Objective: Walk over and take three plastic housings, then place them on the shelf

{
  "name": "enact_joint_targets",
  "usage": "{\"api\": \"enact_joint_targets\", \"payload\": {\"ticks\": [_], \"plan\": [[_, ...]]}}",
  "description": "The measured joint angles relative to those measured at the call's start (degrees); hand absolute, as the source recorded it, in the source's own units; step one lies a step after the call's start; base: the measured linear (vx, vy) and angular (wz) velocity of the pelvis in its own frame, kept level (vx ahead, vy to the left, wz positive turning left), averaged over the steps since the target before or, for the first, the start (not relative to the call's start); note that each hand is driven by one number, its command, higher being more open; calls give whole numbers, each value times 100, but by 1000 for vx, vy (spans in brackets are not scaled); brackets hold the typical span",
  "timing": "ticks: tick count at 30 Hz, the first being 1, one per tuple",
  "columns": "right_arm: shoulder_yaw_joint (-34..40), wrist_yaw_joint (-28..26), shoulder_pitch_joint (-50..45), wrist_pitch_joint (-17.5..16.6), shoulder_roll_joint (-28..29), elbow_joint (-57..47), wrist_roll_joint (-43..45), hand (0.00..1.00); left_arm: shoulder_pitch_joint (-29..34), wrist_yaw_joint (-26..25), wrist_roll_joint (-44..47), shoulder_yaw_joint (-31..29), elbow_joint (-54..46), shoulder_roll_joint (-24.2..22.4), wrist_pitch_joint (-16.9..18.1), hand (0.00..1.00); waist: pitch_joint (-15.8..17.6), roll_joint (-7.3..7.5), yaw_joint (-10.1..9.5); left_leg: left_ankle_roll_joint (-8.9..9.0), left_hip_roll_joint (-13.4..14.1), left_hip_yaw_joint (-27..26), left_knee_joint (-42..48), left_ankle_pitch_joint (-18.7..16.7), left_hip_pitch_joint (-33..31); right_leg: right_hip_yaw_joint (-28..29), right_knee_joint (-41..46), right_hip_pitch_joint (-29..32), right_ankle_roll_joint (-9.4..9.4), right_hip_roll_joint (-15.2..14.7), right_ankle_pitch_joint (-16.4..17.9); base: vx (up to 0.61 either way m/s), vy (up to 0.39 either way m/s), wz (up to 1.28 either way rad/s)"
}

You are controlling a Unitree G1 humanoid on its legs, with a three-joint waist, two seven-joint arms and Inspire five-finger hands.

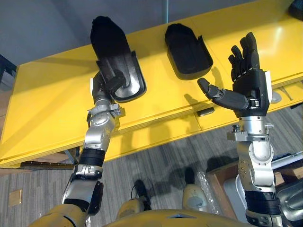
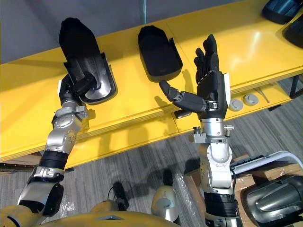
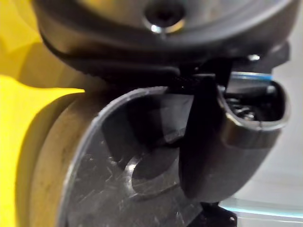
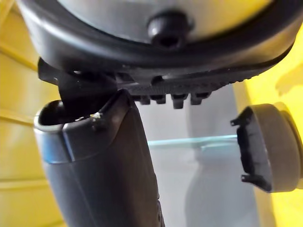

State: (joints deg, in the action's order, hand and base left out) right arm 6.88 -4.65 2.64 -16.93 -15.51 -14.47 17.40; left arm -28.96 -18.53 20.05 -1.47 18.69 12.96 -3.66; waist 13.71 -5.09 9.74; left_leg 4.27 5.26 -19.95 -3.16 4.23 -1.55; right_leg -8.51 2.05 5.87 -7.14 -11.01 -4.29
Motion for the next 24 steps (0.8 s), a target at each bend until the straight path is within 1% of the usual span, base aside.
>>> {"api": "enact_joint_targets", "payload": {"ticks": [3,5,8,14,16,22,24], "plan": [[-53,-7,-10,27,2,-2,0,100,0,222,4,16,5,204,-27,100,22,3,18,3,20,1,-1,-1,11,-1,0,-6,1,18,1,0,0,0],[-94,-16,-25,27,9,-11,-2,100,0,313,10,20,6,218,-19,100,40,16,15,3,19,10,2,-2,29,-5,0,-32,1,15,1,0,0,0],[-165,-41,-222,26,22,-208,-2,100,26,464,4,102,13,285,-23,100,154,39,5,18,22,45,5,-15,125,-46,-1,-172,7,13,22,-27,5,3],[-193,-105,-427,24,66,-240,-5,100,170,479,12,107,-3,297,-48,100,163,48,22,18,39,62,-10,-12,251,-62,-10,-296,-1,17,30,-10,1,0],[-198,-103,-448,24,91,-240,-5,100,190,413,12,107,-10,297,-52,100,163,48,25,17,40,44,-21,-11,290,-49,-11,-309,-2,18,29,-2,1,-6],[-290,-97,-629,-4,247,-247,-7,100,430,1,15,103,-64,248,8,100,142,46,93,29,42,9,-167,6,550,-67,-128,-552,-24,43,15,8,0,-4],[-378,-62,-695,-17,310,-248,-10,100,535,-277,6,9,-147,38,114,100,138,47,90,31,42,17,-168,5,607,-91,-146,-619,-25,43,15,0,0,0]]}}
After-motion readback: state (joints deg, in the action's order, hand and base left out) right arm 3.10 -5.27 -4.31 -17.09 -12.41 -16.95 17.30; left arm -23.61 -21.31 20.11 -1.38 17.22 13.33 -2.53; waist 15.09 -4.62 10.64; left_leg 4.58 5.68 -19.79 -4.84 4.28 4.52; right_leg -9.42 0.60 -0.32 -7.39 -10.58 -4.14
